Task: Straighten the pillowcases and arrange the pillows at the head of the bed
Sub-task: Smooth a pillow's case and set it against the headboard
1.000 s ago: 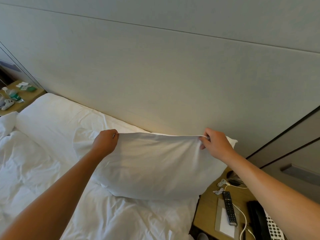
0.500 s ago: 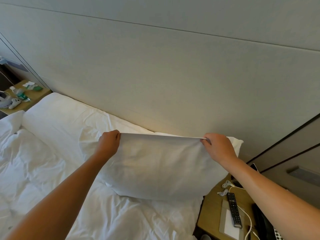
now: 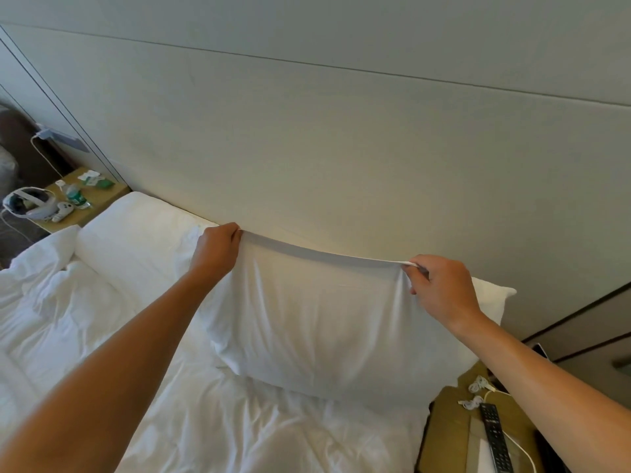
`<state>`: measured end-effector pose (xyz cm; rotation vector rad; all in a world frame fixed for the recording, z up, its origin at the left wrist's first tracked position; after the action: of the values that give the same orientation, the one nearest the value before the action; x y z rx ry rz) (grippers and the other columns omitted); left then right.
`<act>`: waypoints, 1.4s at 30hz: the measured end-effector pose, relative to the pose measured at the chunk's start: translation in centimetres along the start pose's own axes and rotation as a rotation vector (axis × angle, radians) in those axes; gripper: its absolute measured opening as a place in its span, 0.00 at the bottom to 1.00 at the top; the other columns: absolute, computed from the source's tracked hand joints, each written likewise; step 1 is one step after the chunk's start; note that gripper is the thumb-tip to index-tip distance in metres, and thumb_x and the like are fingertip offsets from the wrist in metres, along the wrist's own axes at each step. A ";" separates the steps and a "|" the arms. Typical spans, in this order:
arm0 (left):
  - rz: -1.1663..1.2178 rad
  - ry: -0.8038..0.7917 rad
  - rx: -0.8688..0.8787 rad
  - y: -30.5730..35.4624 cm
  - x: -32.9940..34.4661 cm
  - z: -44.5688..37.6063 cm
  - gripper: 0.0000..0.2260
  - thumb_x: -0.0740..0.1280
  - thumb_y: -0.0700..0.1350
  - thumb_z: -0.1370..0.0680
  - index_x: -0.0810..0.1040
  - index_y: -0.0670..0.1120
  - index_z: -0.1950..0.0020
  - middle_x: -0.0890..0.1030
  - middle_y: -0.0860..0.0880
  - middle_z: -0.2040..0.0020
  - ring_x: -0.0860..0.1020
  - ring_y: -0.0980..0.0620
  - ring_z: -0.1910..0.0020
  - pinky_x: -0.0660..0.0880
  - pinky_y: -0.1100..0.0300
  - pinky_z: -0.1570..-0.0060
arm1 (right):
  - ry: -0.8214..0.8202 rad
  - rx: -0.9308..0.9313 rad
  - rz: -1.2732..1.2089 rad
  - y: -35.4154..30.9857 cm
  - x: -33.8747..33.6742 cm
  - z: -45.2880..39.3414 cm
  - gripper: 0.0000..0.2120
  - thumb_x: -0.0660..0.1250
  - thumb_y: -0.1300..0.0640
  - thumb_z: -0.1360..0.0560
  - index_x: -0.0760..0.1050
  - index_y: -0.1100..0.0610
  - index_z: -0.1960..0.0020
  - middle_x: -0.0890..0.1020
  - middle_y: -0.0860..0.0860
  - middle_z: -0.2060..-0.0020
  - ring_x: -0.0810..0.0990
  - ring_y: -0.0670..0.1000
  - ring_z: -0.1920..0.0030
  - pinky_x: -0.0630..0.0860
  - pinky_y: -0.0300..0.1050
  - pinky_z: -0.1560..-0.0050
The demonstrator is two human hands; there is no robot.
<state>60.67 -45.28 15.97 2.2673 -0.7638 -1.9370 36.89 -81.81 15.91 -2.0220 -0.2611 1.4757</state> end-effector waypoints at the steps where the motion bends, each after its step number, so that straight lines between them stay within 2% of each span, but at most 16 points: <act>1: 0.013 0.007 0.001 -0.4 0.1 -0.3 0.15 0.58 0.44 0.15 0.76 0.43 0.60 0.78 0.46 0.65 0.74 0.45 0.66 0.68 0.56 0.62 | -0.003 0.009 -0.005 -0.1 0.5 -0.1 0.17 0.65 0.52 0.17 0.79 0.54 0.63 0.80 0.49 0.70 0.80 0.53 0.66 0.81 0.56 0.61; 6: 0.012 -0.055 -0.054 -2.8 3.1 0.0 0.14 0.57 0.45 0.15 0.79 0.44 0.55 0.81 0.45 0.61 0.77 0.45 0.62 0.71 0.56 0.60 | -0.100 0.104 -0.030 0.1 4.5 -0.3 0.18 0.64 0.51 0.17 0.78 0.56 0.64 0.81 0.52 0.68 0.81 0.54 0.64 0.81 0.58 0.59; 10: 0.083 -0.023 -0.082 -3.9 4.6 -0.8 0.15 0.56 0.45 0.14 0.81 0.43 0.49 0.83 0.45 0.59 0.79 0.45 0.60 0.76 0.53 0.57 | -0.061 0.181 -0.102 0.3 6.0 -1.7 0.16 0.64 0.51 0.17 0.79 0.53 0.62 0.83 0.50 0.67 0.84 0.54 0.62 0.82 0.57 0.58; 18: 0.099 -0.007 -0.060 -2.1 3.9 -7.9 0.15 0.58 0.42 0.15 0.81 0.40 0.53 0.83 0.42 0.59 0.79 0.43 0.60 0.76 0.53 0.56 | 0.060 0.210 -0.151 -0.3 5.5 -5.4 0.13 0.65 0.55 0.19 0.82 0.57 0.60 0.84 0.50 0.67 0.84 0.55 0.62 0.82 0.57 0.57; 21: 0.110 0.027 -0.026 -1.0 3.3 -10.6 0.15 0.57 0.43 0.15 0.81 0.40 0.53 0.83 0.42 0.58 0.79 0.43 0.59 0.76 0.52 0.55 | 0.098 0.226 -0.195 -0.4 4.6 -7.5 0.12 0.67 0.55 0.20 0.83 0.57 0.60 0.85 0.47 0.67 0.86 0.51 0.63 0.83 0.55 0.56; 24: 0.159 0.069 -0.026 0.0 3.5 -12.7 0.15 0.57 0.44 0.15 0.82 0.40 0.51 0.84 0.41 0.55 0.80 0.40 0.55 0.74 0.54 0.55 | 0.152 0.260 -0.263 -0.3 4.4 -9.6 0.13 0.67 0.55 0.20 0.82 0.57 0.62 0.85 0.47 0.69 0.86 0.47 0.64 0.82 0.53 0.56; 26: 0.175 0.090 -0.046 0.3 4.6 -12.8 0.15 0.58 0.44 0.15 0.83 0.40 0.46 0.83 0.39 0.48 0.80 0.38 0.45 0.75 0.51 0.49 | 0.164 0.301 -0.305 0.1 5.1 -10.4 0.13 0.67 0.56 0.20 0.82 0.57 0.62 0.85 0.48 0.69 0.87 0.48 0.63 0.82 0.52 0.56; 27: 0.182 0.074 -0.079 0.3 5.8 -12.3 0.14 0.59 0.44 0.15 0.82 0.41 0.40 0.81 0.39 0.39 0.77 0.38 0.36 0.74 0.49 0.41 | 0.153 0.323 -0.298 0.4 5.6 -10.6 0.12 0.67 0.56 0.20 0.83 0.57 0.61 0.86 0.49 0.67 0.87 0.49 0.61 0.82 0.51 0.54; 29: 0.202 -0.038 -0.195 0.1 9.2 -9.9 0.20 0.62 0.48 0.16 0.72 0.44 0.25 0.66 0.39 0.22 0.61 0.40 0.21 0.64 0.46 0.26 | 0.111 0.353 -0.215 1.2 6.8 -10.8 0.11 0.65 0.57 0.19 0.84 0.59 0.53 0.88 0.55 0.57 0.86 0.56 0.52 0.81 0.53 0.49; 31: 0.224 -0.189 -0.300 0.0 13.0 -6.3 0.30 0.64 0.52 0.17 0.60 0.45 0.18 0.55 0.39 0.17 0.54 0.40 0.18 0.58 0.45 0.23 | 0.017 0.324 -0.029 1.9 8.1 -10.8 0.11 0.64 0.56 0.17 0.82 0.56 0.39 0.84 0.56 0.40 0.81 0.59 0.38 0.76 0.55 0.36; 33: 0.259 -0.315 -0.360 0.2 16.7 -2.2 0.34 0.66 0.55 0.18 0.56 0.45 0.17 0.54 0.37 0.17 0.56 0.37 0.19 0.58 0.44 0.23 | -0.116 0.231 0.227 2.5 9.8 -10.0 0.21 0.65 0.53 0.17 0.70 0.52 0.24 0.70 0.55 0.24 0.70 0.58 0.25 0.63 0.58 0.23; 34: 0.274 -0.369 -0.381 0.4 18.4 -0.3 0.36 0.67 0.55 0.19 0.55 0.46 0.17 0.54 0.37 0.18 0.58 0.37 0.20 0.58 0.45 0.23 | -0.139 0.172 0.340 2.7 10.6 -9.5 0.27 0.65 0.51 0.17 0.64 0.51 0.20 0.62 0.56 0.19 0.64 0.58 0.21 0.58 0.60 0.21; 36: 0.298 -0.457 -0.406 1.0 20.8 3.1 0.38 0.68 0.57 0.20 0.54 0.48 0.16 0.53 0.37 0.18 0.61 0.37 0.21 0.61 0.47 0.24 | -0.128 0.062 0.493 3.2 11.6 -8.1 0.36 0.67 0.48 0.19 0.54 0.50 0.17 0.51 0.57 0.16 0.60 0.59 0.19 0.53 0.62 0.20; 37: 0.316 -0.486 -0.413 1.4 21.7 4.4 0.38 0.68 0.57 0.21 0.54 0.50 0.16 0.52 0.37 0.18 0.62 0.38 0.21 0.63 0.48 0.24 | -0.111 0.017 0.538 3.5 12.0 -7.3 0.38 0.68 0.48 0.20 0.53 0.50 0.16 0.49 0.57 0.16 0.60 0.60 0.20 0.53 0.63 0.20; 39: 0.362 -0.517 -0.419 2.5 22.8 6.2 0.39 0.69 0.58 0.21 0.53 0.53 0.16 0.51 0.38 0.17 0.62 0.39 0.21 0.64 0.49 0.25 | -0.097 -0.081 0.596 4.3 12.5 -6.0 0.38 0.70 0.50 0.22 0.57 0.51 0.17 0.50 0.57 0.16 0.59 0.60 0.20 0.54 0.65 0.20; 42: 0.405 -0.558 -0.406 4.5 23.7 7.4 0.40 0.68 0.60 0.22 0.51 0.56 0.16 0.47 0.39 0.16 0.58 0.40 0.19 0.64 0.49 0.25 | -0.161 -0.201 0.665 5.8 13.6 -4.4 0.34 0.66 0.52 0.21 0.60 0.52 0.18 0.50 0.56 0.16 0.52 0.60 0.17 0.54 0.65 0.20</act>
<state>54.26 -56.81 -5.50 1.2425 -0.7092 -2.2604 44.65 -81.28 2.64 -2.2745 0.2393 2.0844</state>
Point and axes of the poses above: each hand's wrist, its own z-axis away from the middle knuckle, its own x-axis out of the palm, y = z × x, the point moved 4 cm from there along -z, towards the middle knuckle
